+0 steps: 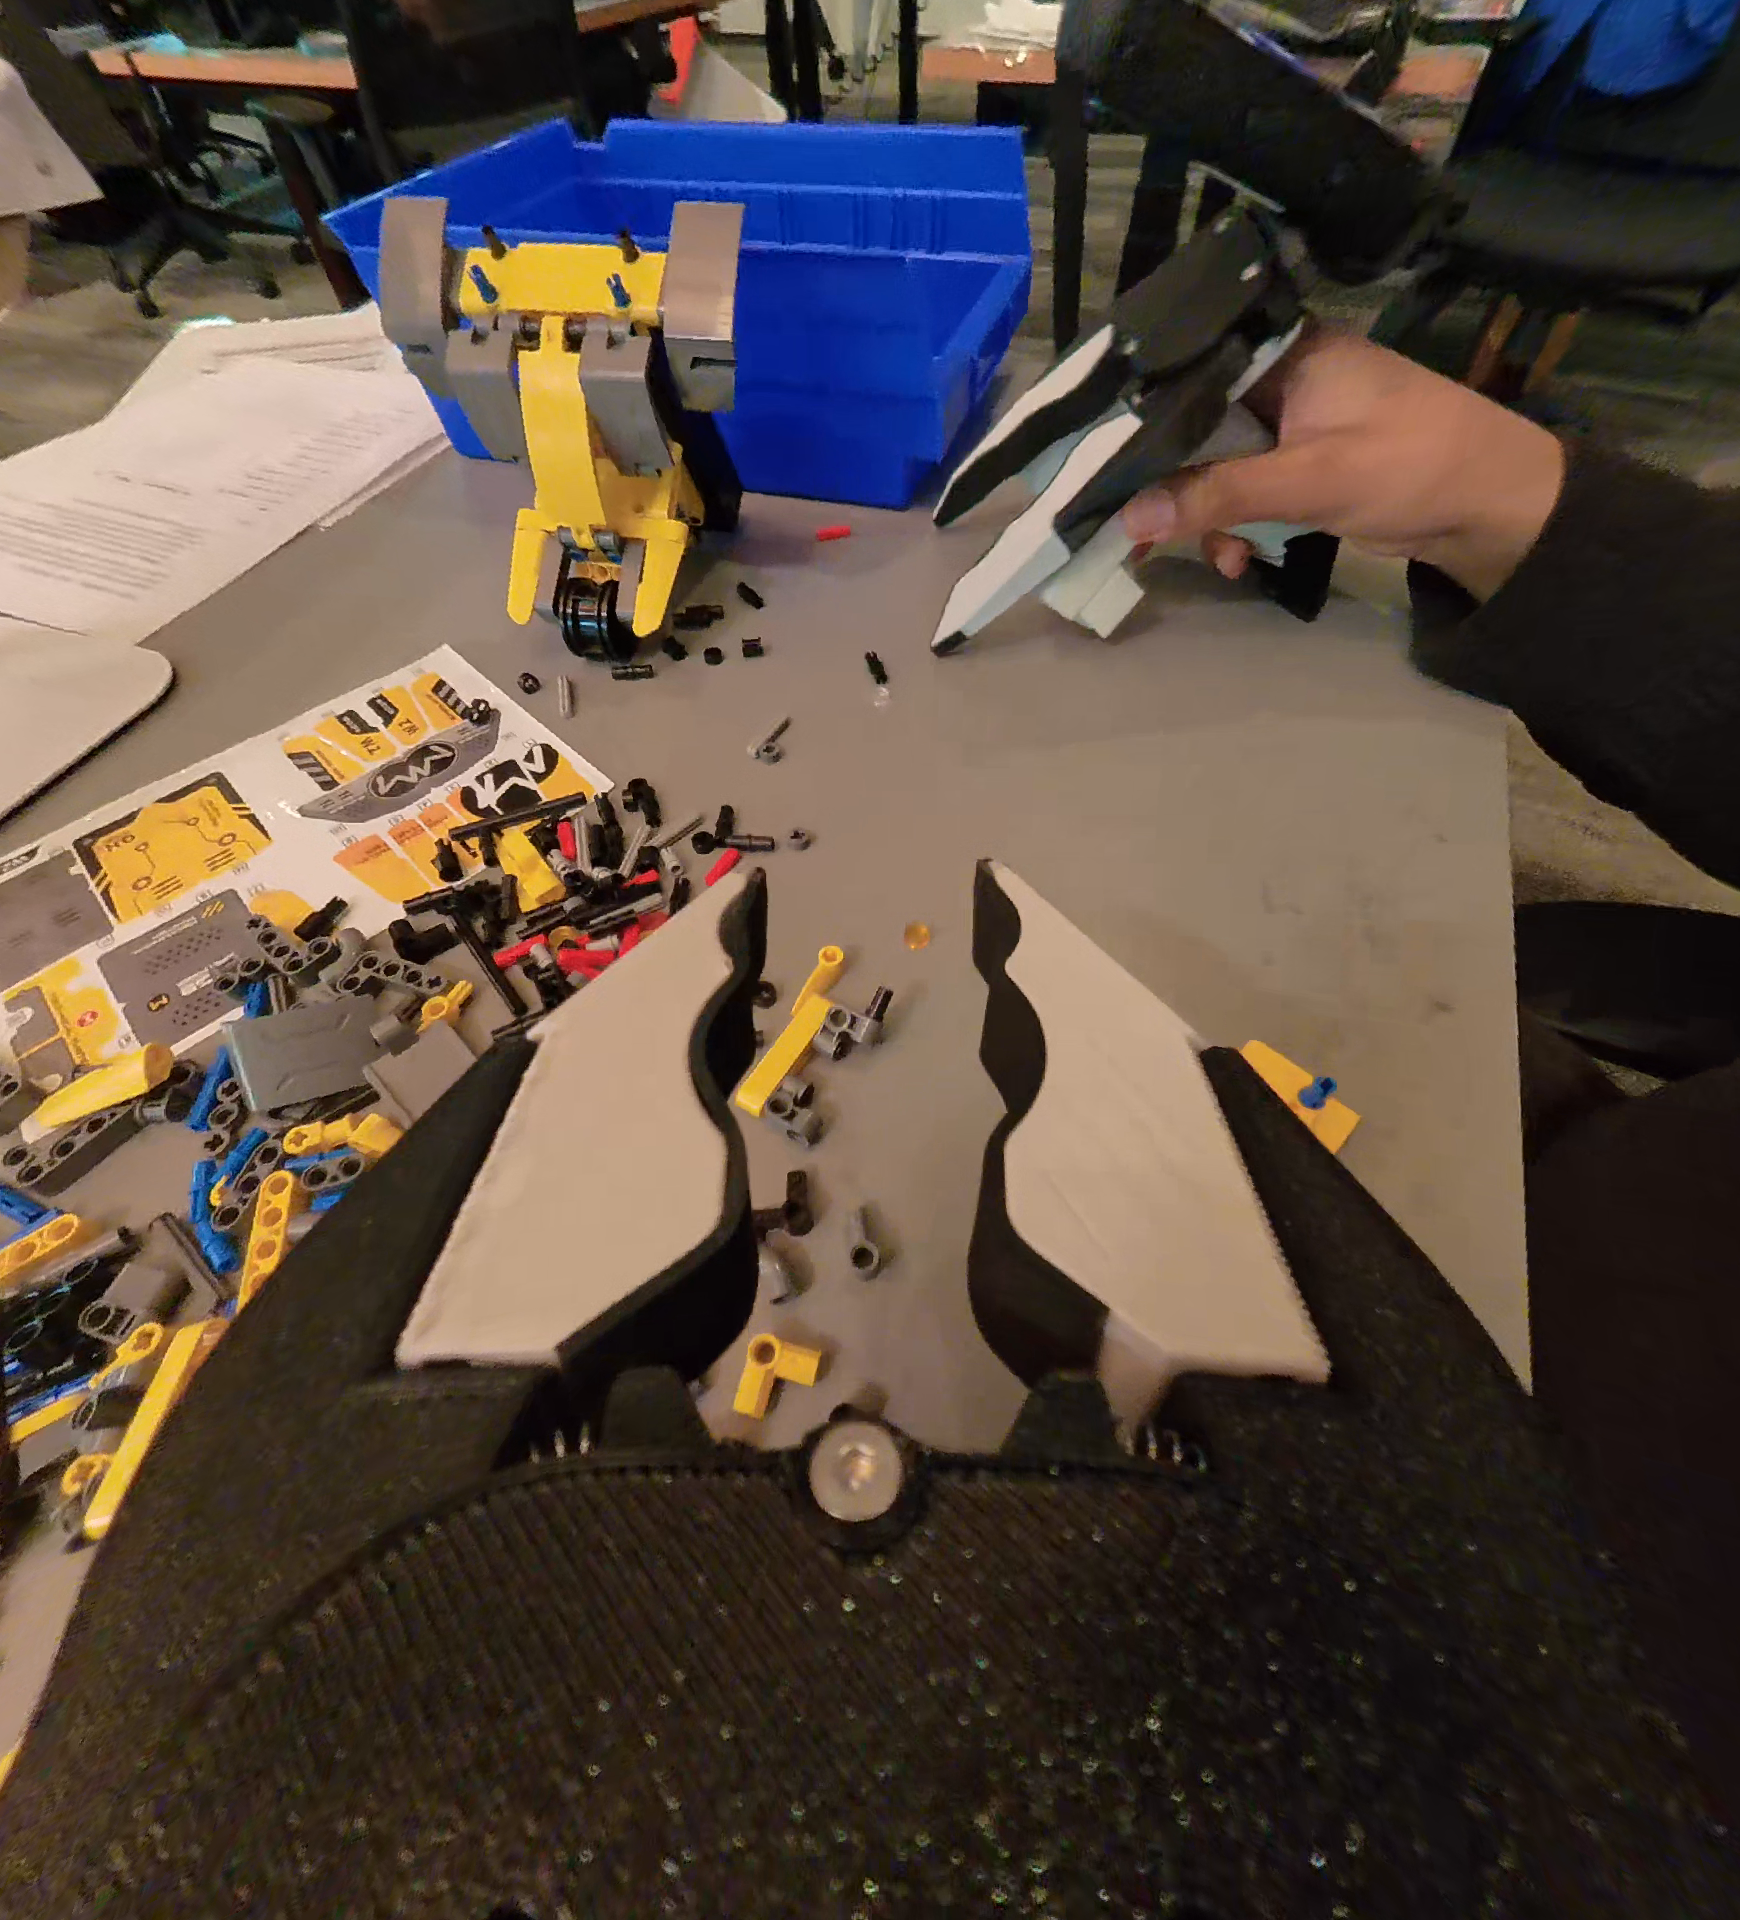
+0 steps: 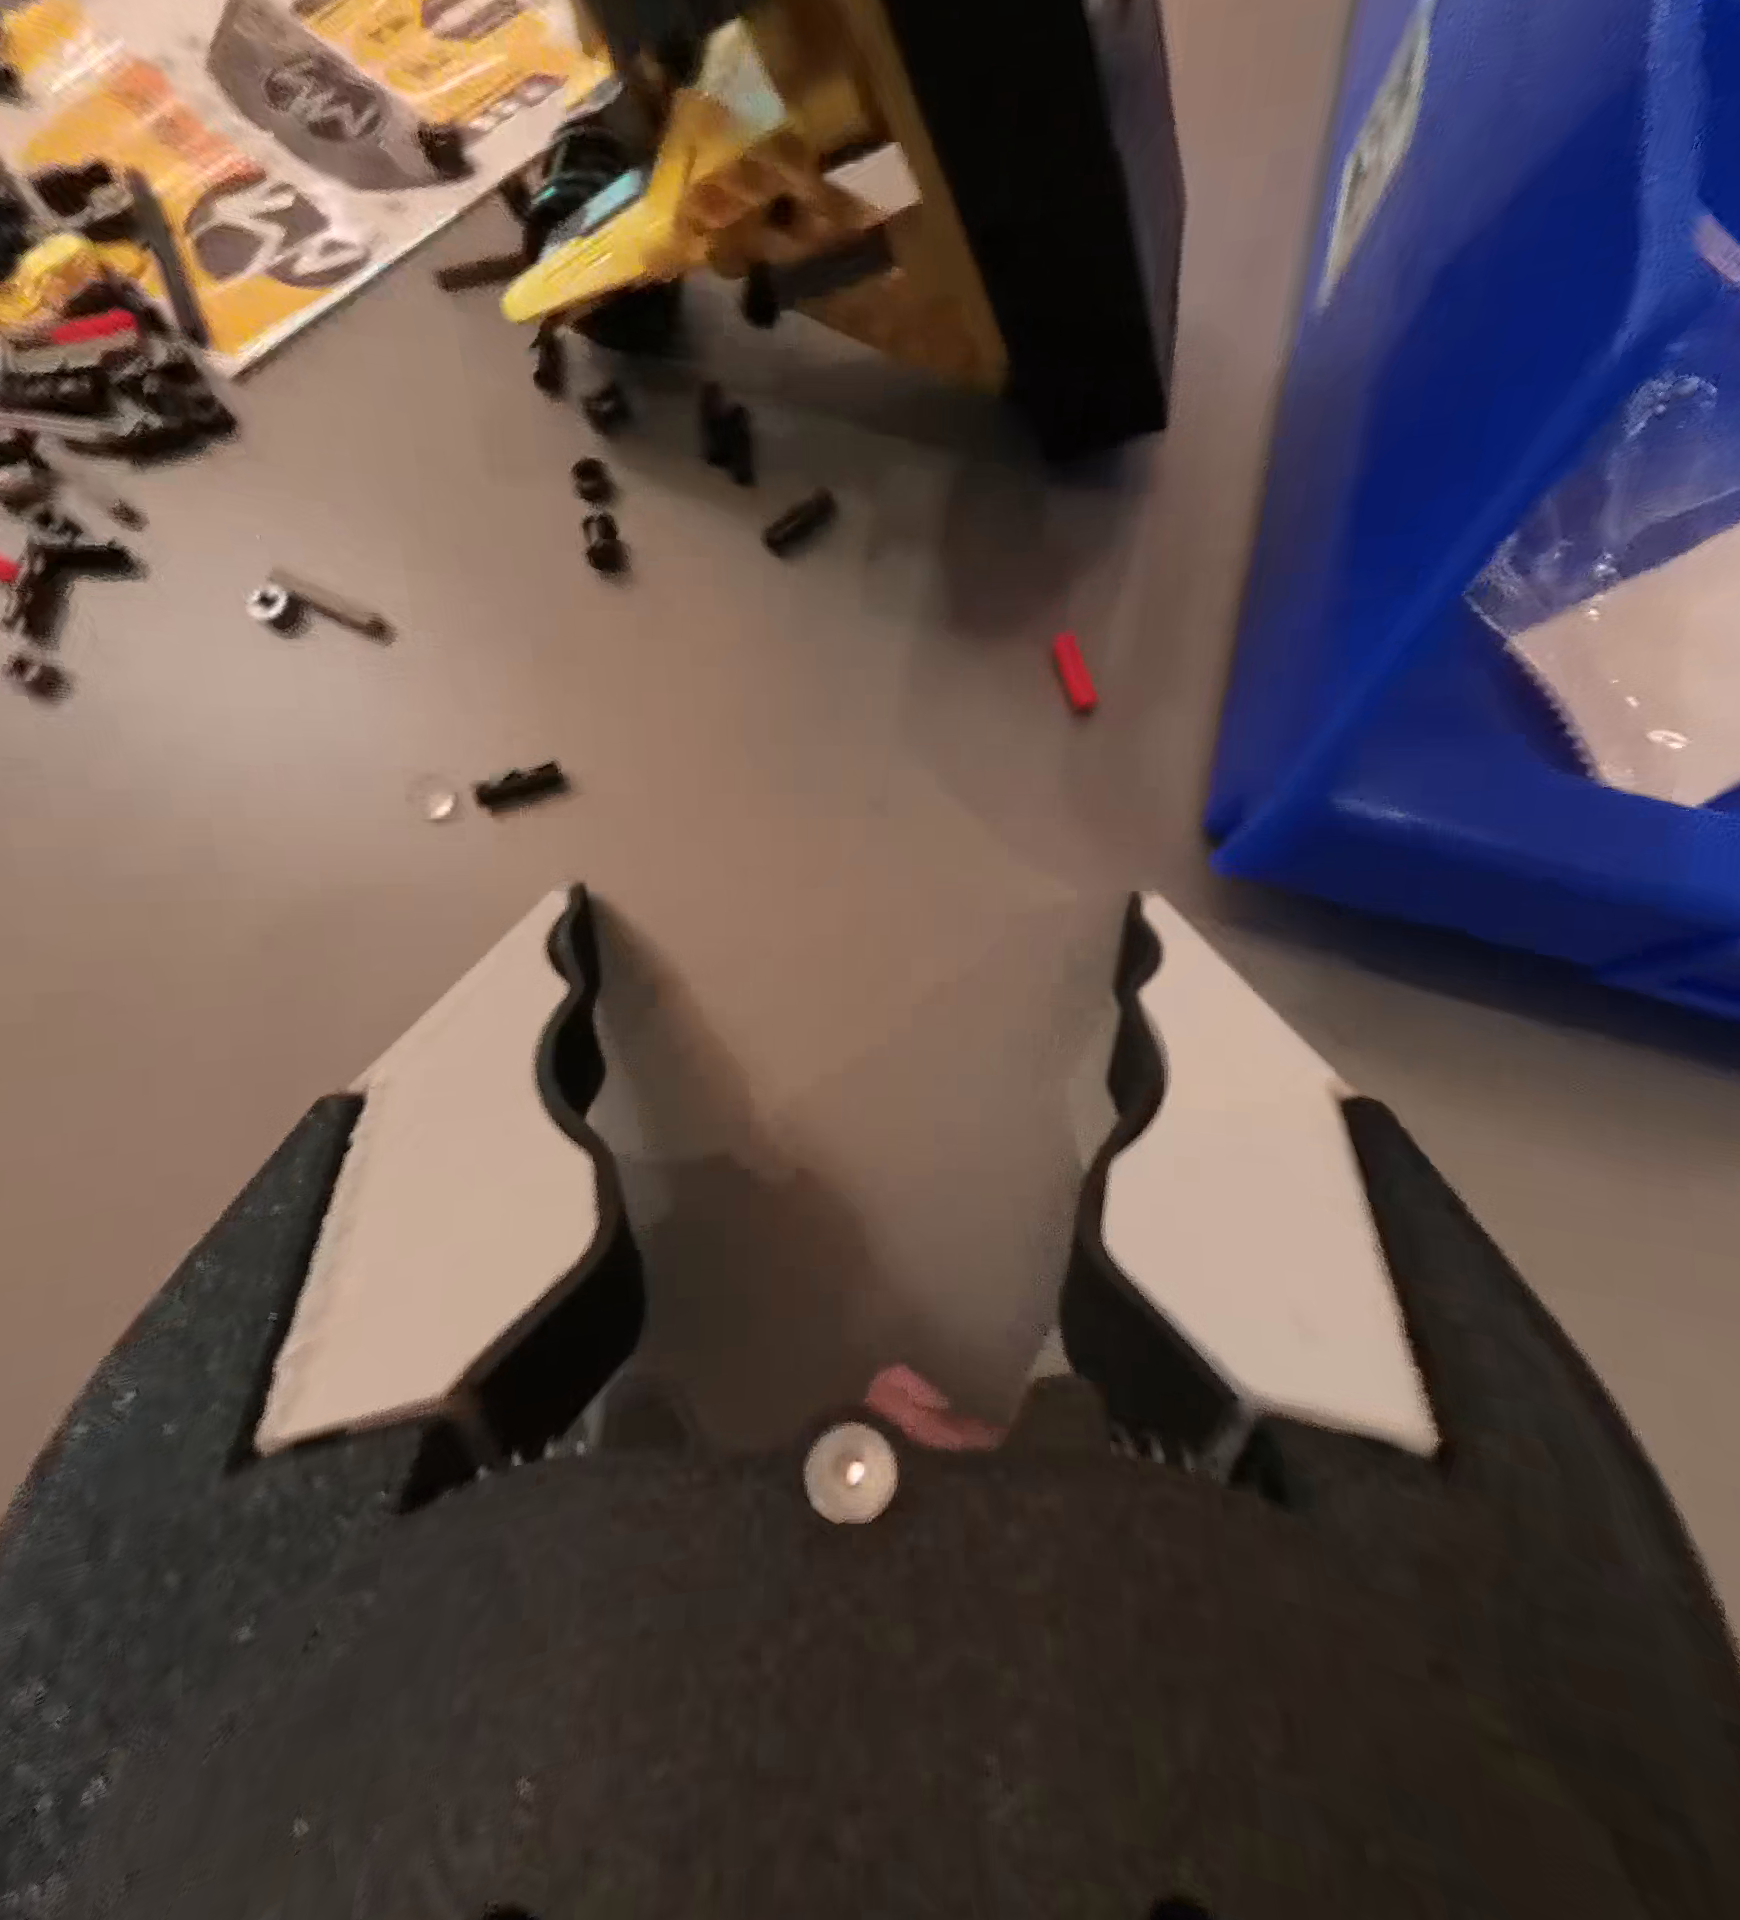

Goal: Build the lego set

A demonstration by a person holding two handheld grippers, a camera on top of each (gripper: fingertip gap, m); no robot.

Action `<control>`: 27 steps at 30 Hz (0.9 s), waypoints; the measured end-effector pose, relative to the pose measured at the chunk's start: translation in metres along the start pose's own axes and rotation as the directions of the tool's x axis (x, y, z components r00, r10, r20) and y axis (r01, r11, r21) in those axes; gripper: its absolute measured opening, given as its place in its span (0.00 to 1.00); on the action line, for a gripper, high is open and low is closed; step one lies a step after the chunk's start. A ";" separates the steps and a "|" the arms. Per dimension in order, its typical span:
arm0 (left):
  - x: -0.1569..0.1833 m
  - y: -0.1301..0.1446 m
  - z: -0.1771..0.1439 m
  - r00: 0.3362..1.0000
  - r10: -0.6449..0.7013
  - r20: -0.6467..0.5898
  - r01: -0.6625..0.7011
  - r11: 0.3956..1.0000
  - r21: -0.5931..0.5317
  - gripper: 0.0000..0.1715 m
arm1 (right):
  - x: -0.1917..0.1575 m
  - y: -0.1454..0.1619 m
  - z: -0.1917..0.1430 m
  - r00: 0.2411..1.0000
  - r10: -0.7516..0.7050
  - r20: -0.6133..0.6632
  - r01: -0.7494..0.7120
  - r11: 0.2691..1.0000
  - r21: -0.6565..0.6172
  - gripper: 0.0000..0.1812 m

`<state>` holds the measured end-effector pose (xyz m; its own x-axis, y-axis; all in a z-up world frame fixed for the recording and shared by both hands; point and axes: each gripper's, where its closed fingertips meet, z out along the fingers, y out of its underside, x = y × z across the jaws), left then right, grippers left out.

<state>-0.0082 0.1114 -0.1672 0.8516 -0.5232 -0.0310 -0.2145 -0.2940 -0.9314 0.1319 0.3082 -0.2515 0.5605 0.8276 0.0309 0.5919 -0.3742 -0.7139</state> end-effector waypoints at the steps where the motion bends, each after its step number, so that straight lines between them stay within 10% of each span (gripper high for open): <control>1: -0.001 0.000 0.002 1.000 -0.003 0.004 0.003 1.000 0.005 0.23 | 0.002 0.000 0.003 1.000 0.019 0.000 -0.019 1.000 -0.010 0.56; 27: -0.007 -0.021 -0.021 0.984 -0.171 0.045 0.167 0.982 0.083 0.22 | 0.001 -0.002 0.005 1.000 0.020 0.001 -0.020 1.000 -0.018 0.58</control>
<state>-0.0196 0.1039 -0.1395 0.8965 -0.4285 0.1127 -0.0287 -0.3101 -0.9503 0.1292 0.3119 -0.2536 0.5718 0.8202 0.0156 0.5905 -0.3983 -0.7019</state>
